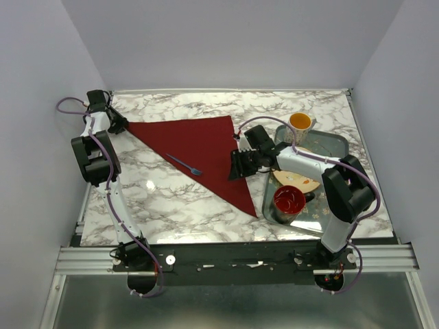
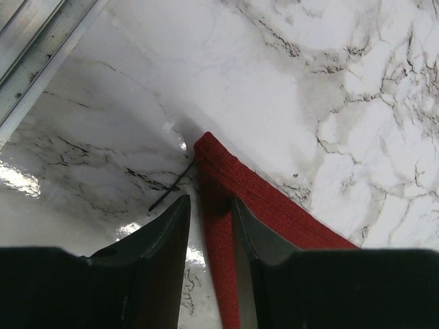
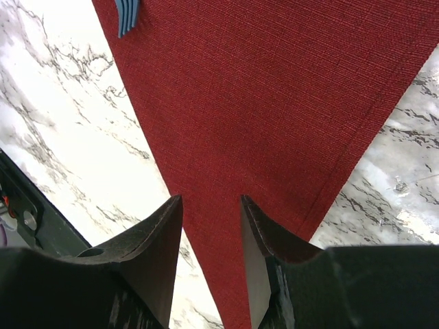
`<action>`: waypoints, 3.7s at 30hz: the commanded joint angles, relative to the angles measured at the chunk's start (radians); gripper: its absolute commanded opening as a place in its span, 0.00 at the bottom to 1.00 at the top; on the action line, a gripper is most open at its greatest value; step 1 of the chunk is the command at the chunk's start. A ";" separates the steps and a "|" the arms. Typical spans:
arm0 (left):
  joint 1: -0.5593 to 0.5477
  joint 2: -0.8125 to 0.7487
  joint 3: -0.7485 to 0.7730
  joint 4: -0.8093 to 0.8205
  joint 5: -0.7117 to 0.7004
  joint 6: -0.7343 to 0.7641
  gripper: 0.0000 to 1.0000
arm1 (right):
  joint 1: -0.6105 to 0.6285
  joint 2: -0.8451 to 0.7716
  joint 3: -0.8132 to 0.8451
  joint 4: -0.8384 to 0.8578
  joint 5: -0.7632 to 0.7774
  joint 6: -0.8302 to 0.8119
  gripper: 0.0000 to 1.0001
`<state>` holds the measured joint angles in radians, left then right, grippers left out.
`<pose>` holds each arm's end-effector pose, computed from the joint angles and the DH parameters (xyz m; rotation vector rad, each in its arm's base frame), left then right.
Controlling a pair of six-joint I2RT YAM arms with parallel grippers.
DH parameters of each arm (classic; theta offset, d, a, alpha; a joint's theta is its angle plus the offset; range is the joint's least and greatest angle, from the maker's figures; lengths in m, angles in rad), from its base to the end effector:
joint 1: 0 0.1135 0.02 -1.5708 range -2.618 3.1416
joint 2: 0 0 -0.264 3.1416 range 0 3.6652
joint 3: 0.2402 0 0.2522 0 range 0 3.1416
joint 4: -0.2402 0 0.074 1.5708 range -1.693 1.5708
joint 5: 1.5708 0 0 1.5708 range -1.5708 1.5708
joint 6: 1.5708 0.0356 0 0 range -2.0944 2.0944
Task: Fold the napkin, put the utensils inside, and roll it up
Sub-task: Fold the napkin
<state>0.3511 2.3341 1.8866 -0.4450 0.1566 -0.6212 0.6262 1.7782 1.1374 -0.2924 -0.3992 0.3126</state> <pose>0.4881 0.1729 0.1673 -1.0947 2.2181 -0.3097 0.2918 0.2282 0.1877 -0.5814 2.5582 0.8630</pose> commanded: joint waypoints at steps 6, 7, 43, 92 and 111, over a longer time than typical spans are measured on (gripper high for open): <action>0.006 0.028 0.032 0.057 0.026 0.035 0.21 | -0.008 -0.026 -0.016 0.015 -0.018 -0.010 0.47; 0.005 0.024 0.029 0.060 0.024 0.043 0.19 | -0.008 -0.026 -0.016 0.015 -0.018 -0.010 0.47; -0.455 -0.729 -0.612 0.198 -0.005 0.028 0.00 | -0.097 -0.088 -0.013 0.013 -0.021 0.111 0.48; -0.837 -0.854 -0.957 0.210 -0.138 -0.011 0.00 | -0.155 -0.056 -0.084 0.030 -0.072 0.092 0.48; -0.828 -0.921 -1.015 0.252 -0.086 -0.008 0.74 | -0.154 -0.046 -0.065 0.030 -0.101 0.082 0.49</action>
<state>-0.4801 1.4784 0.8707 -0.2195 0.0441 -0.6441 0.4759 1.7081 1.0679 -0.2783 -0.4641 0.4168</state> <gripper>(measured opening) 0.560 0.483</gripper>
